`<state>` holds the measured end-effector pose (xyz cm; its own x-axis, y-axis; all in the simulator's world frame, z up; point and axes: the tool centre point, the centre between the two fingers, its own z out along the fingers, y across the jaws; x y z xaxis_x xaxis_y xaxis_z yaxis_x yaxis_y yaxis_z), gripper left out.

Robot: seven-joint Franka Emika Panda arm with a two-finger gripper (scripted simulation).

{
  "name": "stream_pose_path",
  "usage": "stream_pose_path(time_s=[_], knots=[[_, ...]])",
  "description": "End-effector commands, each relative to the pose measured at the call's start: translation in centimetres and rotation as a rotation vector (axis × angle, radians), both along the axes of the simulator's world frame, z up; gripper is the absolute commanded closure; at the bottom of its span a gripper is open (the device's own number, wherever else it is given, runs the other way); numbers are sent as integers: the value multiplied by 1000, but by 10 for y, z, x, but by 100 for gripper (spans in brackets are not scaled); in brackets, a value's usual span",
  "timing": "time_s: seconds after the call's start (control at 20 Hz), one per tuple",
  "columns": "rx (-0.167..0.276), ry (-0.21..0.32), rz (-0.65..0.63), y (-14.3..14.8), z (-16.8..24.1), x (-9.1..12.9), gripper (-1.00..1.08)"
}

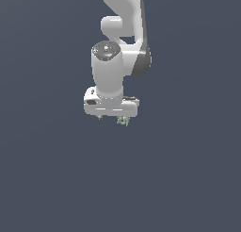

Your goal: Pick up the object and move it to a goal position.

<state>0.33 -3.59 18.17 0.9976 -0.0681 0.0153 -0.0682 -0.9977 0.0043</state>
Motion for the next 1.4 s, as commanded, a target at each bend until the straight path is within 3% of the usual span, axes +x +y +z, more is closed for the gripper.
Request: stream_pose_path(time_s=[0.0,0.45,1.0,1.35], knots=[[1,1,-1,2,-2,-1,-92],[4,4,-64,16,-25,-22,-92],[8,11,-211,45,-72,-79,-92],[8,14,-265,53,-88,-102,-92]])
